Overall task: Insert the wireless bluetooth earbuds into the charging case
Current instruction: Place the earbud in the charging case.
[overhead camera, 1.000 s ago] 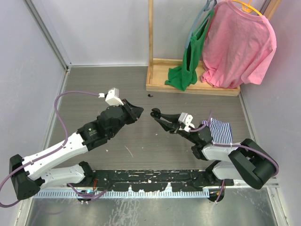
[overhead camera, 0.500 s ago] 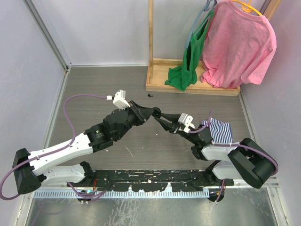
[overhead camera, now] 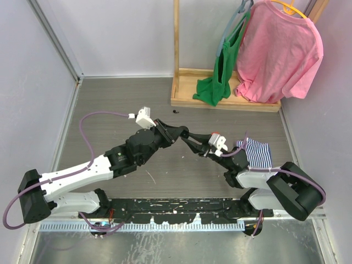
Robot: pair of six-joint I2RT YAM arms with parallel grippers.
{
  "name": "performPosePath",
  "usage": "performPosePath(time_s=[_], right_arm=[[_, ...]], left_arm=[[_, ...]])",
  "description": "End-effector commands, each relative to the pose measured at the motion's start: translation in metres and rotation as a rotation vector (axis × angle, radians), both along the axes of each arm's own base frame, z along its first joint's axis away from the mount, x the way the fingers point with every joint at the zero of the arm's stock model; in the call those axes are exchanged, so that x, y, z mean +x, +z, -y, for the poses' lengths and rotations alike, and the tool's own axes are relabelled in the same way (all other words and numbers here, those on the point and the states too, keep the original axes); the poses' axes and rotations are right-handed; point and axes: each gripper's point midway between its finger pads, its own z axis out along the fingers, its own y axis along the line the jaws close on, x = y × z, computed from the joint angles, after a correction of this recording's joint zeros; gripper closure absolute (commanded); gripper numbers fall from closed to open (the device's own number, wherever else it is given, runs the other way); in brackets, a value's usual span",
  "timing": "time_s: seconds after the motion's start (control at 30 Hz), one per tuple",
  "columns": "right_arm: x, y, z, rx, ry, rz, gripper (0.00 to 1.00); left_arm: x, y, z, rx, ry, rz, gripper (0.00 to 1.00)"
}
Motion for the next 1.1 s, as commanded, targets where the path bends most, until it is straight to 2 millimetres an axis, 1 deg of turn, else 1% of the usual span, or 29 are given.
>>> performPosePath(time_s=[0.0,0.33,0.7,1.07], right_arm=[[-0.008,0.038,0.010,0.092,-0.027,0.124,0.99],[-0.008,0.040,0.011,0.099,-0.028,0.126,0.99],[-0.009,0.041,0.010,0.100,-0.019,0.125,0.99],[-0.009,0.044,0.013,0.112,-0.031,0.128,0.99]], left_arm=[[0.005,0.016,-0.001,-0.055,0.043,0.039,0.86],[0.007,0.007,-0.001,-0.042,0.066,0.036,0.86],[0.009,0.010,0.001,-0.058,0.082,0.047,0.86],[0.009,-0.003,0.006,-0.039,0.081,0.027,0.85]])
